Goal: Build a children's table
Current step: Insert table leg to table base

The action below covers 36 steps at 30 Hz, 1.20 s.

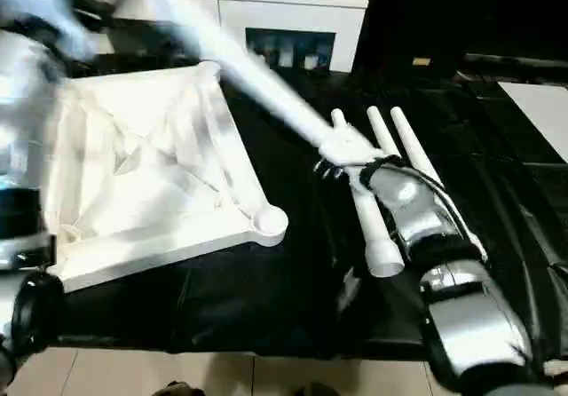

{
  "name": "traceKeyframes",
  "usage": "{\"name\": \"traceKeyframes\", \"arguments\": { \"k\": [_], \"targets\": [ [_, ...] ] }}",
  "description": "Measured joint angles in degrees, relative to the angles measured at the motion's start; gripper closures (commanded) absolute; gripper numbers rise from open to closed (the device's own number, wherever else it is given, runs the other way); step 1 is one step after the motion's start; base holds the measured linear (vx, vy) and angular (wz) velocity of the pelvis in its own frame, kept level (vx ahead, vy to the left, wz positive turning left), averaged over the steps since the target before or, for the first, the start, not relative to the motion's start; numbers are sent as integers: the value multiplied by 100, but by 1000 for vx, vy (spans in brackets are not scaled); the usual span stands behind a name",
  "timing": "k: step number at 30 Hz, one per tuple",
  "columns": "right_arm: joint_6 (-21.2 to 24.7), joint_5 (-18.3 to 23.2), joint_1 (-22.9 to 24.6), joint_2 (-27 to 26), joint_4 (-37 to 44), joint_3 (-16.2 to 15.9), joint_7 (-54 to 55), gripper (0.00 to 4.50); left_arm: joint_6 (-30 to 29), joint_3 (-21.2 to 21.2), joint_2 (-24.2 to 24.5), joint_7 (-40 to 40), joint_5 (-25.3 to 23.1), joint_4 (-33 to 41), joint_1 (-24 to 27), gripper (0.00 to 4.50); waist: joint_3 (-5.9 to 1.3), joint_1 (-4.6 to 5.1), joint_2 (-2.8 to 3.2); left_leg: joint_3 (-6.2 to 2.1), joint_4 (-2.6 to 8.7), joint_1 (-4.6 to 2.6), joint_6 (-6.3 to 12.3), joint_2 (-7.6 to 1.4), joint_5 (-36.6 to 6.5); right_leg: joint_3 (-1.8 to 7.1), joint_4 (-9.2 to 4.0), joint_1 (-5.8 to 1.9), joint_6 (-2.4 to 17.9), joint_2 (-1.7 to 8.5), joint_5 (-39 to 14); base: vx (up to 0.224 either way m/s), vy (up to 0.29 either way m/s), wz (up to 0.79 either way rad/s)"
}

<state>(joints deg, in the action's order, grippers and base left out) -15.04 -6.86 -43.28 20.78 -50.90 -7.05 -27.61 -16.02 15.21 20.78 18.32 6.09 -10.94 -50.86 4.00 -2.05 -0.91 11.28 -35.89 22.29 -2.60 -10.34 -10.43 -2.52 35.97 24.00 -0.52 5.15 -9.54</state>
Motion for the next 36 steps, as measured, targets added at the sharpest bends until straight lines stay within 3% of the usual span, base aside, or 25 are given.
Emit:
{"name": "traceKeyframes", "arguments": {
  "k": [1,4,6,10,13,17,21,27,29,36],
  "targets": [
    [93,283,72,-88,193,116,-145,261,-37,72,-1,-2,51,-8,72,106,0,-2,0,0,0,-1,0,0,0,2,0,1,0,0,0,0,0,0],
    [1011,1693,540,-309,1514,458,-1115,261,-954,203,-357,534,841,360,464,106,-2,-73,-5,2,0,-3,4,0,0,2,-5,-7,4,1,-1,0,0,0],
    [1578,2291,694,-360,2242,406,-1735,261,-1583,-123,-477,1020,1268,592,827,106,-2,-143,-12,3,0,15,20,-1,9,-3,-10,6,6,2,0,0,0,0],
    [2428,2923,973,-242,2998,165,-2594,261,-2144,-764,-587,1466,1743,978,1083,106,-4,-279,-31,5,-1,13,23,-2,7,-3,-15,-2,12,4,0,0,0,0],
    [3073,3323,1105,-127,3254,168,-2870,262,-2417,-828,-611,1619,2133,1223,962,106,-3,-304,-31,6,0,10,21,1,8,0,-15,-8,15,6,1,0,0,0],
    [3996,4009,1248,27,3997,307,-3007,262,-3323,-690,-780,1899,3128,1829,930,106,-3,-288,-31,7,1,1,19,0,9,0,-11,-12,12,7,0,0,0,0],
    [4496,4370,1308,120,4315,486,-3044,262,-3697,-619,-835,2006,3751,2114,930,106,-4,-285,-32,7,8,-10,17,0,9,-1,-8,-13,3,6,-5,0,0,0],
    [4927,4480,1526,256,4537,452,-3159,262,-3783,-623,-784,2013,3773,2114,958,106,-4,-287,-32,6,12,-6,16,1,10,1,-17,-13,-30,5,-24,0,0,0],
    [5016,4480,1562,290,4619,448,-3133,262,-3862,-621,-795,1964,3811,2114,983,72,-4,-290,-32,6,12,-5,16,1,10,1,-20,-14,-30,5,-24,0,0,0],
    [5223,4486,1586,373,4914,281,-3285,262,-3867,-958,-986,1696,3673,1936,979,34,-5,-304,-38,6,13,0,16,1,10,1,-24,-15,-36,5,-28,0,0,0]
  ]
}}
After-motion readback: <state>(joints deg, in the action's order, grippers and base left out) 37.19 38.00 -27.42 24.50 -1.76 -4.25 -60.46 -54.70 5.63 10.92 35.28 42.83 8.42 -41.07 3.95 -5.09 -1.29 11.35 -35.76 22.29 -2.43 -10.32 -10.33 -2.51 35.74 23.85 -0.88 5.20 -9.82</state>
